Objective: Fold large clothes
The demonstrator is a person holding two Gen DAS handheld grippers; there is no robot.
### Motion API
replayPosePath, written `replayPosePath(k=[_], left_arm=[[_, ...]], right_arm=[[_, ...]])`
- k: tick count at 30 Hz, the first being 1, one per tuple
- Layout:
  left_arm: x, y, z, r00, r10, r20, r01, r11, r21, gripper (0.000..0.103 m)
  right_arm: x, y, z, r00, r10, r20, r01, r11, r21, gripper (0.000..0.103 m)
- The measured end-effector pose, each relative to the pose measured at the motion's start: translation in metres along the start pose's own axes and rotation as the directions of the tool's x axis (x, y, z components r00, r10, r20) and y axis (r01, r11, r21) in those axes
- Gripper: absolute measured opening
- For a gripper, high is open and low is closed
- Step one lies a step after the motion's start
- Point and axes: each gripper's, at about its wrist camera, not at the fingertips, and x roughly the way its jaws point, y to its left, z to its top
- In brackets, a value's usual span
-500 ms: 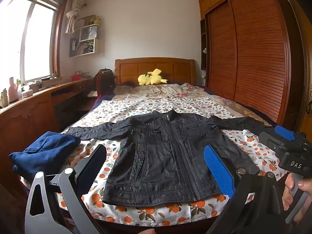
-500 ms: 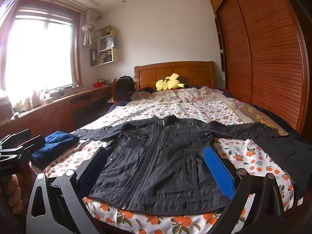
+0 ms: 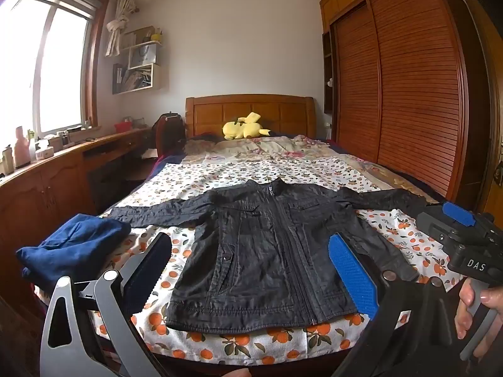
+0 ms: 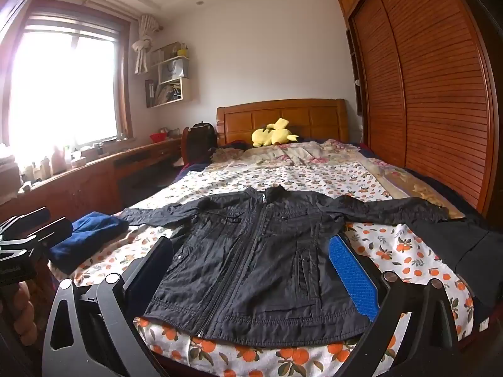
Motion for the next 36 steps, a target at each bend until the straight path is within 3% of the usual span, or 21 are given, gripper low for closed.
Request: replayPosePath(k=[36], left_arm=[[-0.006, 0.0007, -0.0013, 1.0, -0.005, 0.008, 0.005, 1.0, 0.005, 0.101]], right_arm=[[0.0018, 0.0002, -0.0039, 1.0, -0.002, -0.006, 0.002, 1.0, -0.001, 0.096]])
